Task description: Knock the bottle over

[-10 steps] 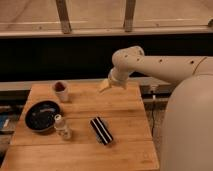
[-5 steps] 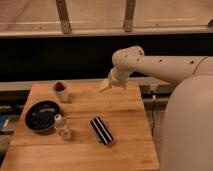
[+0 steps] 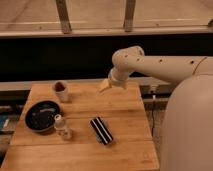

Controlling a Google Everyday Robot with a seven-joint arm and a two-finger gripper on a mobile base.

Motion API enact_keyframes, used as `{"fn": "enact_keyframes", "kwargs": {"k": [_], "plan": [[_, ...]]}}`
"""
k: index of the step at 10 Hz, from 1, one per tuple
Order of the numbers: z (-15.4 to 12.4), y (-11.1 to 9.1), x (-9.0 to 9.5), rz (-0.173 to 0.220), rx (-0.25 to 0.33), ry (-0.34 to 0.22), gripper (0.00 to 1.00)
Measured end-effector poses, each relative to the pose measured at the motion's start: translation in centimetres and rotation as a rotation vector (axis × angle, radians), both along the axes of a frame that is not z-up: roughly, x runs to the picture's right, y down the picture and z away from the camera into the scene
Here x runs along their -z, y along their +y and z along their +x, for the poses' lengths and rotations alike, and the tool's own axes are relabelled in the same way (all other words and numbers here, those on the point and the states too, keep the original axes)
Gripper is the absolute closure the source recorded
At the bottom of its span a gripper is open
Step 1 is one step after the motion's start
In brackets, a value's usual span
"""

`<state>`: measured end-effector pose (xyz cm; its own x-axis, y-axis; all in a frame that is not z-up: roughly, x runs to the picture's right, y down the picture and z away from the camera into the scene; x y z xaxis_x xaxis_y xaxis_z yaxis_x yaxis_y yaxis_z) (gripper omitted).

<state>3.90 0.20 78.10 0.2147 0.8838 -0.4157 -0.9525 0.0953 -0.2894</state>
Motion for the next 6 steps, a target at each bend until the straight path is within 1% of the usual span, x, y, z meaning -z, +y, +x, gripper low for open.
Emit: {"fn": "enact_keyframes", "kwargs": {"k": [2, 4, 5, 6], "plan": [[0.00, 0.00, 0.00, 0.000, 0.000, 0.000, 0.53], [-0.01, 0.00, 0.00, 0.000, 0.000, 0.000, 0.71], [-0.01, -0.01, 0.01, 0.000, 0.000, 0.000, 0.83], [-0.01, -0.09, 0.03, 0.000, 0.001, 0.000, 0.91]]}}
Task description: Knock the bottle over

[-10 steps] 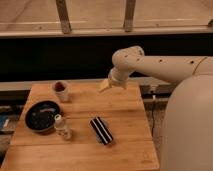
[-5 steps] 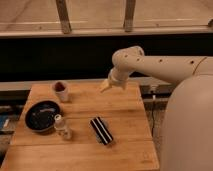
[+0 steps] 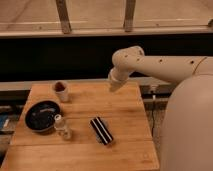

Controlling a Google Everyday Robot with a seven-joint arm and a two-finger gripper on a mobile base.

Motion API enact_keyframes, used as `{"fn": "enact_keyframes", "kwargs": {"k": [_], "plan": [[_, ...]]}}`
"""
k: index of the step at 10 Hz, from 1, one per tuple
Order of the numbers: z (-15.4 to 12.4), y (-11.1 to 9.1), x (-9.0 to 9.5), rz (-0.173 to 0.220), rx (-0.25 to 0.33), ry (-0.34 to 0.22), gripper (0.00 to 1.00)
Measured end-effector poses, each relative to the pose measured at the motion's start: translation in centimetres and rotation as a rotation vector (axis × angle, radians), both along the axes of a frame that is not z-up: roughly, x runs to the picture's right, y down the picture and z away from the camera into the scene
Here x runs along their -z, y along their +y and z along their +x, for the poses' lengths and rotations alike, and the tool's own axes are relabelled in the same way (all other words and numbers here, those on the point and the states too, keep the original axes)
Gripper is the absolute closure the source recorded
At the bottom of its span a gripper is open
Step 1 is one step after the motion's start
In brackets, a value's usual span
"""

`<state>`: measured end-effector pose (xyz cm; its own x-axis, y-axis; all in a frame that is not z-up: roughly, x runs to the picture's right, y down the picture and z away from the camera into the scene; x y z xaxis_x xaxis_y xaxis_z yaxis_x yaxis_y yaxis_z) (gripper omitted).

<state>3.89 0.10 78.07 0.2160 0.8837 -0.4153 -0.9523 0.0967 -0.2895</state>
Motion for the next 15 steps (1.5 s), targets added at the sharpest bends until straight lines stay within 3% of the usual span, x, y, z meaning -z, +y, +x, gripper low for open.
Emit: {"fn": "enact_keyframes", "kwargs": {"k": [1, 4, 10, 11, 15], "plan": [[0.1, -0.3, 0.2, 0.000, 0.015, 0.004, 0.99], [-3.4, -0.5, 2.2, -0.022, 0.109, -0.037, 1.00], [-11.1, 10.2, 6.0, -0.167, 0.280, -0.127, 1.00], [-12.0, 11.2, 6.4, -0.184, 0.296, -0.145, 1.00], [-11.8, 11.2, 6.3, -0.188, 0.300, -0.142, 1.00]]}}
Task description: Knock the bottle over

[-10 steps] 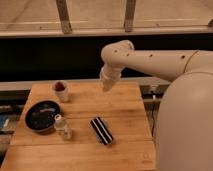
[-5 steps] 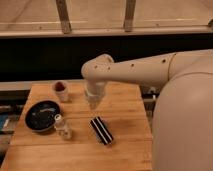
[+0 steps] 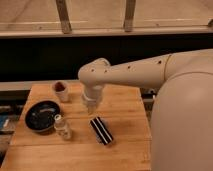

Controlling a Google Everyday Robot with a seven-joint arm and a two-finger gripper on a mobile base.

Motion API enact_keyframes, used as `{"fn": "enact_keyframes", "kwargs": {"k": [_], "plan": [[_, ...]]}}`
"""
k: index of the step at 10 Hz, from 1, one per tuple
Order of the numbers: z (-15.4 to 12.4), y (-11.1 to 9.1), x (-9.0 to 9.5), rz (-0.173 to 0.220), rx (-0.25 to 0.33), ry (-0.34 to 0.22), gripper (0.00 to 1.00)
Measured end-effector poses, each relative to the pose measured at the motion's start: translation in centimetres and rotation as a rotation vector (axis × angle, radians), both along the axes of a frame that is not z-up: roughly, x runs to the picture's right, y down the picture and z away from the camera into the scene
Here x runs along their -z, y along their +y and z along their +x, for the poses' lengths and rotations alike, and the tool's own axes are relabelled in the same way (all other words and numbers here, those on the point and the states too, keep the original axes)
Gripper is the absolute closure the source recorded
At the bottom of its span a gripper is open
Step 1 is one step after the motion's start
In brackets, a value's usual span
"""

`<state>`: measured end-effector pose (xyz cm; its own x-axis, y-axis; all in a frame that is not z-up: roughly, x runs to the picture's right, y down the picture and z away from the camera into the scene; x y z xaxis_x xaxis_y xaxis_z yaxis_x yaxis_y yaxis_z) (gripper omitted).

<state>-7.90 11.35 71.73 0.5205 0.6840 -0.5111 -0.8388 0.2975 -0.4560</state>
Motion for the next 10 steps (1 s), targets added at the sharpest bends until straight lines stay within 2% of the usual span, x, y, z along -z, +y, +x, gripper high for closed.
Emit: {"fn": "enact_keyframes", "kwargs": {"k": [3, 5, 8, 10], "plan": [[-0.1, 0.2, -0.1, -0.008, 0.002, -0.004, 1.00], [-1.3, 2.0, -0.2, -0.042, 0.029, -0.022, 1.00], [-5.1, 7.4, 0.2, -0.118, 0.087, -0.064, 1.00], [-6.5, 9.8, 0.6, -0.163, 0.121, -0.090, 1.00]]}}
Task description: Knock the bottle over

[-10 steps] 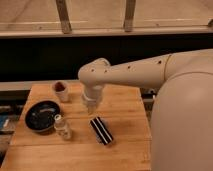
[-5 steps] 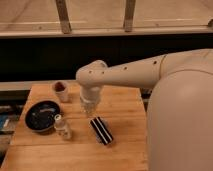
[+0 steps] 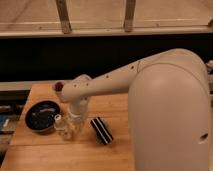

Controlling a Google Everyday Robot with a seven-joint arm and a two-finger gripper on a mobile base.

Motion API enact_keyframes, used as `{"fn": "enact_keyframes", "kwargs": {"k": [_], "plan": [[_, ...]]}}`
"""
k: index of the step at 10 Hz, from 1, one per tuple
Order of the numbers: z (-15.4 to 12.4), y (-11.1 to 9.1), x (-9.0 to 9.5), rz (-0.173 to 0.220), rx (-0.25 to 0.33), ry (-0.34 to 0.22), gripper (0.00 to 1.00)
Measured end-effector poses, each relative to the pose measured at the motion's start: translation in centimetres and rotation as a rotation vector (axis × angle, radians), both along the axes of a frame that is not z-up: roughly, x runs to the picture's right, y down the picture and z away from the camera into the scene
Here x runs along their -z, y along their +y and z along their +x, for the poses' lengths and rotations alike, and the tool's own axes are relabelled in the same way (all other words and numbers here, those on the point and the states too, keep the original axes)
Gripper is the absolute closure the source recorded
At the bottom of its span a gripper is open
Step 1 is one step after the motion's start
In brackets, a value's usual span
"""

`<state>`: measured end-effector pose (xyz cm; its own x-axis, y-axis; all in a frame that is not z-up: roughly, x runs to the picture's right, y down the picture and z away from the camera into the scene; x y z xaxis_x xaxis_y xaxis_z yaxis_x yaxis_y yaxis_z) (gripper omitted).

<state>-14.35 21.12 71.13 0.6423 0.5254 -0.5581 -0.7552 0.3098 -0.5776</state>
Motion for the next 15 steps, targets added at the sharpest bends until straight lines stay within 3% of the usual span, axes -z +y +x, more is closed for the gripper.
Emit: {"fn": "enact_keyframes", "kwargs": {"k": [4, 7, 9, 11, 15], "plan": [[-2.4, 2.2, 0.4, -0.054, 0.053, -0.071, 1.00], [-5.9, 1.7, 0.4, -0.070, 0.081, -0.166, 1.00], [-7.3, 0.6, 0.7, -0.053, 0.082, -0.198, 1.00], [-7.2, -1.7, 0.2, -0.017, 0.044, -0.199, 1.00], [-6.5, -8.0, -2.9, 0.053, -0.107, -0.220, 1.00]]}}
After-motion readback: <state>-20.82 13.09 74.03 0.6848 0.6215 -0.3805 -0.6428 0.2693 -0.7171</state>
